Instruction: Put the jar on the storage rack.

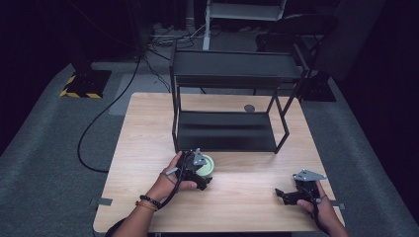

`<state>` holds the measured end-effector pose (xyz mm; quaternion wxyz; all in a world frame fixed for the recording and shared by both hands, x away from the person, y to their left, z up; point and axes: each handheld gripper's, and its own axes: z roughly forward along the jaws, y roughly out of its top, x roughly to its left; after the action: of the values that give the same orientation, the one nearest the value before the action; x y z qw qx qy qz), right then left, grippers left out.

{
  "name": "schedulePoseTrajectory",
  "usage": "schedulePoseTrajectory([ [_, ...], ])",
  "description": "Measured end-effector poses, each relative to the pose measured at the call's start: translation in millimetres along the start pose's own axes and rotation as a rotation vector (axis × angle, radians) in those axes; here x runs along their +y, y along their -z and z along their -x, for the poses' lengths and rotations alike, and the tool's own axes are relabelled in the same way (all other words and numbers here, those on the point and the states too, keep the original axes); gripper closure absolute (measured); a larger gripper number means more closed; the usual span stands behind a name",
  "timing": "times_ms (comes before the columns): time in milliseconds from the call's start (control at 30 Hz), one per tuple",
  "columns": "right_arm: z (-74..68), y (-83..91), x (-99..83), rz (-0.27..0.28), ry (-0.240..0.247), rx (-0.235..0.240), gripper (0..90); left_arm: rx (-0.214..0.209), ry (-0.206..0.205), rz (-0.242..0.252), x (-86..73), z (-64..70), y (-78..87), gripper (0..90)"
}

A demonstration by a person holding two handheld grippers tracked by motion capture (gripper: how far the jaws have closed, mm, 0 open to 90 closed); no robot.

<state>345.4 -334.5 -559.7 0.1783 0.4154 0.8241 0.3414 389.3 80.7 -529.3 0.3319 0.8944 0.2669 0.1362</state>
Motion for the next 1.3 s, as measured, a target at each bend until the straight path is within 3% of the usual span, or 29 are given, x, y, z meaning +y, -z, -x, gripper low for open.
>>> schedulePoseTrajectory([
  [467, 0.1, -0.1, 0.1, 0.0, 0.001, 0.001, 0.0, 0.003, 0.021, -0.006, -7.9, -1.3, -9.1, 3.5],
  [867, 0.3, -0.1, 0.1, 0.0, 0.002, 0.002, 0.0, -0.015, 0.106, 0.045, -13.3, 1.2, -17.7, 6.8],
  [933, 0.3, -0.1, 0.1, 0.0, 0.002, 0.003, 0.0, 0.002, 0.105, 0.042, -14.2, 2.8, -19.7, 8.4],
  [1300, 0.3, -0.1, 0.1, 0.0, 0.002, 0.003, 0.0, -0.01, 0.105, 0.054, -14.8, 0.9, -19.1, 10.9],
])
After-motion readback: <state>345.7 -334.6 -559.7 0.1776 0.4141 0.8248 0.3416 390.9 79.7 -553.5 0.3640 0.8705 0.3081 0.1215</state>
